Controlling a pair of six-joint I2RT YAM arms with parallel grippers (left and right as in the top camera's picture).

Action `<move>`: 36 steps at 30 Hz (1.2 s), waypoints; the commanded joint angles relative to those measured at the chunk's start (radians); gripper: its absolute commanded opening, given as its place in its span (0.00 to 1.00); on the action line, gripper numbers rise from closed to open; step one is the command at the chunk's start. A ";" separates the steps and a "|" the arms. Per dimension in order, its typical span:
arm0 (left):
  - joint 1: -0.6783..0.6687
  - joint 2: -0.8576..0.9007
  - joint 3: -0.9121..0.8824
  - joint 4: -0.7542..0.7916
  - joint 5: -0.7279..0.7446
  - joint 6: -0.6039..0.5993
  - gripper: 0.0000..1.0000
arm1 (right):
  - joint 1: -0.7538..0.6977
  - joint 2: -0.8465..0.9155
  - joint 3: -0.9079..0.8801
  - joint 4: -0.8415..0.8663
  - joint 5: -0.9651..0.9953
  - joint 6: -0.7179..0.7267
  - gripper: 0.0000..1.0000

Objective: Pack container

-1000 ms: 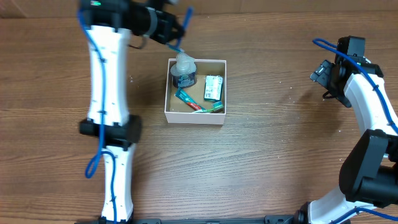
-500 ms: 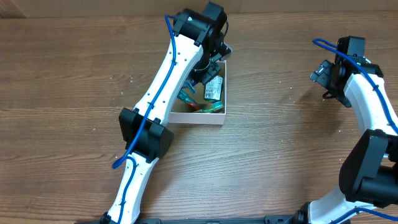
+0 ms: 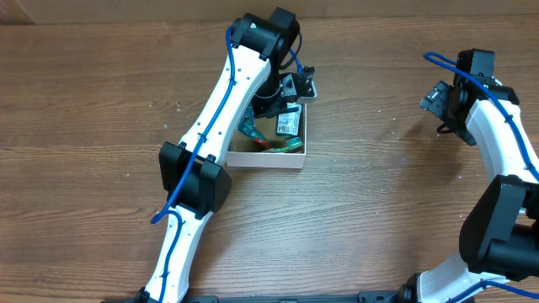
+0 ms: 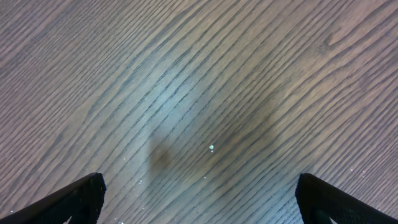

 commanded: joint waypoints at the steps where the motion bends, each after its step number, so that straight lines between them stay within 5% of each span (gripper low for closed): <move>1: 0.007 -0.023 -0.009 -0.002 0.024 0.144 0.21 | -0.001 0.001 0.014 0.003 0.004 -0.002 1.00; 2: 0.006 -0.023 -0.009 -0.002 0.025 0.142 0.26 | -0.001 0.001 0.014 0.003 0.004 -0.002 1.00; 4: 0.006 -0.023 -0.009 -0.002 0.068 0.086 0.60 | -0.001 0.001 0.014 0.003 0.004 -0.002 1.00; 9: 0.000 -0.063 -0.008 -0.002 0.085 0.050 0.61 | -0.001 0.001 0.014 0.003 0.004 -0.002 1.00; 13: -0.014 -0.339 -0.008 0.028 0.181 0.049 0.68 | -0.001 0.001 0.014 0.003 0.004 -0.002 1.00; 14: -0.011 -0.385 -0.008 0.028 0.179 0.025 1.00 | -0.001 0.001 0.014 0.003 0.004 -0.002 1.00; 18: 0.049 -0.529 -0.008 0.068 0.121 -0.202 1.00 | -0.001 0.001 0.014 0.003 0.004 -0.002 1.00; 21: 0.181 -0.558 -0.008 0.071 -0.294 -0.784 1.00 | -0.001 0.001 0.014 0.003 0.004 -0.002 1.00; 23: 0.298 -0.555 -0.008 0.009 -0.369 -0.951 1.00 | -0.001 0.001 0.014 0.003 0.004 -0.002 1.00; 28: 0.484 -0.555 -0.008 -0.002 -0.128 -0.964 1.00 | -0.001 0.001 0.014 0.003 0.004 -0.002 1.00; 36: 0.483 -0.555 -0.008 -0.002 -0.108 -0.967 1.00 | -0.001 0.001 0.014 0.003 0.004 -0.002 1.00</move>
